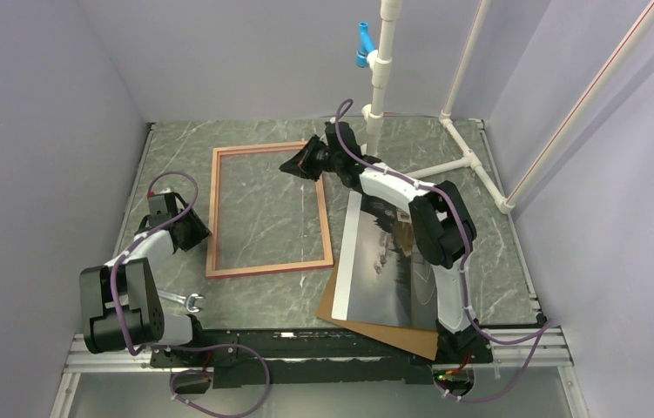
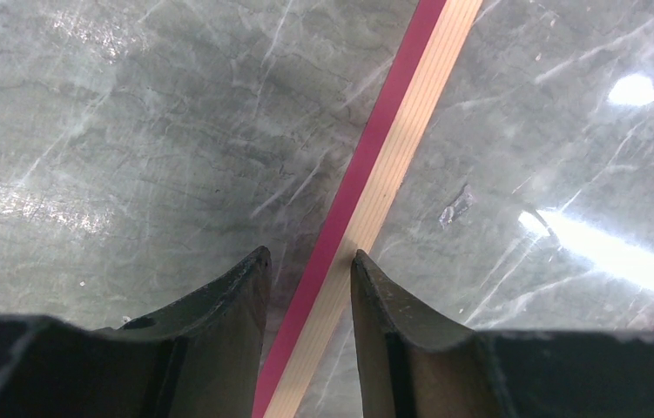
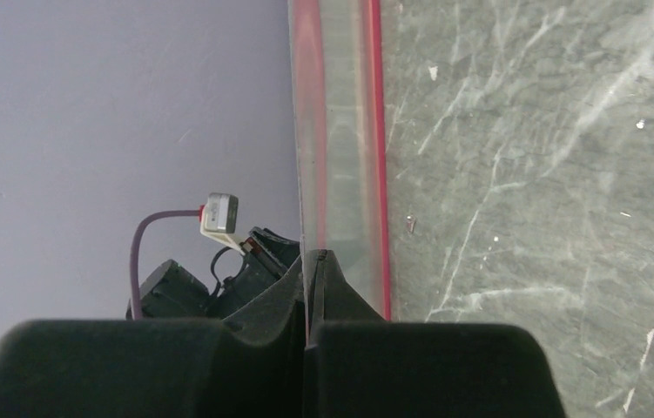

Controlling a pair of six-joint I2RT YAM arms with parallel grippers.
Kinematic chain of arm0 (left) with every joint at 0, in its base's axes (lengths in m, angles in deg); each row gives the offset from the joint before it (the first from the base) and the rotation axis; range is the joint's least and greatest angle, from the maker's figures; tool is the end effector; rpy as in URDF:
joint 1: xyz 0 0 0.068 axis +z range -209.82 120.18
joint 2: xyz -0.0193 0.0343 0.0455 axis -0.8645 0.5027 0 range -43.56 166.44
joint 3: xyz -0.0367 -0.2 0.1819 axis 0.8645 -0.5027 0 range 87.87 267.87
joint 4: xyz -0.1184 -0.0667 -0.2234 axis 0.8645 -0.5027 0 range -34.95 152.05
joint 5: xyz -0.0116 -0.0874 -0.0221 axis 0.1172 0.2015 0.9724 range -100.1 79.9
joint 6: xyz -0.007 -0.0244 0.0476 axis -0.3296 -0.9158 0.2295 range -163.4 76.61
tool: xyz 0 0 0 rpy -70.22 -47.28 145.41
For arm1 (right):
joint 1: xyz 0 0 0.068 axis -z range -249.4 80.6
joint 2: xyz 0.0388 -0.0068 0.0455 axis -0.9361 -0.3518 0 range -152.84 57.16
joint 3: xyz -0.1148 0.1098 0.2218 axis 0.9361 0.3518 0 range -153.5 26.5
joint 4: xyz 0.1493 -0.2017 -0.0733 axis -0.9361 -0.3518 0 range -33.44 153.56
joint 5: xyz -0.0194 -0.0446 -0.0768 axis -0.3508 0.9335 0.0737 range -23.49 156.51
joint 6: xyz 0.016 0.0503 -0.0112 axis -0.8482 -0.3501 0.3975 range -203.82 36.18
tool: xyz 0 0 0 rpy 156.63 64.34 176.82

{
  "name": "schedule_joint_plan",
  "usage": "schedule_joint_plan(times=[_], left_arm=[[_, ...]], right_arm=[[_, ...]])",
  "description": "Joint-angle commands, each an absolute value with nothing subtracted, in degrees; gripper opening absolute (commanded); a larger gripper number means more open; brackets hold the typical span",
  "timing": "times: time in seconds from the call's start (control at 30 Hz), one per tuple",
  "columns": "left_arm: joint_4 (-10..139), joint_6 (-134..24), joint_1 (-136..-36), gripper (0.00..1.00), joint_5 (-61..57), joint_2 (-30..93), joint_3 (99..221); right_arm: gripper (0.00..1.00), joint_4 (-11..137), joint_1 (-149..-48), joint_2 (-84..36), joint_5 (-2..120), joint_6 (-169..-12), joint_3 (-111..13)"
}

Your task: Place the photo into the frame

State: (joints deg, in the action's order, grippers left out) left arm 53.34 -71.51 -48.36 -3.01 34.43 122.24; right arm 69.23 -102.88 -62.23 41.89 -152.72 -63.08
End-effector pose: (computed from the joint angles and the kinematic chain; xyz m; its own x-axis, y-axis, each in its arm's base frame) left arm 0.2463 0.0455 0.1595 -0.6262 -0.6041 -0.4929 -0.4742 0.7969 -0.3743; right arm 0.3997 0.2822 0.2302 -0.8865 0.4306 -0.1695 0.0237 0.4079 0.9127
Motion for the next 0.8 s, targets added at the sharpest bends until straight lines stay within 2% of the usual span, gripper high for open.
schedule_joint_plan(times=[0.0, 0.77], left_arm=[[49.8, -70.3, -48.6, 0.43, -3.4, 37.3, 120.9], [49.9, -70.3, -48.6, 0.42, -3.2, 37.4, 120.9]], right_arm=[[0.00, 69.2, -103.7, -62.4, 38.9, -150.4, -66.6], [0.00, 68.2, -104.0, -64.2, 38.3, -152.1, -66.1]])
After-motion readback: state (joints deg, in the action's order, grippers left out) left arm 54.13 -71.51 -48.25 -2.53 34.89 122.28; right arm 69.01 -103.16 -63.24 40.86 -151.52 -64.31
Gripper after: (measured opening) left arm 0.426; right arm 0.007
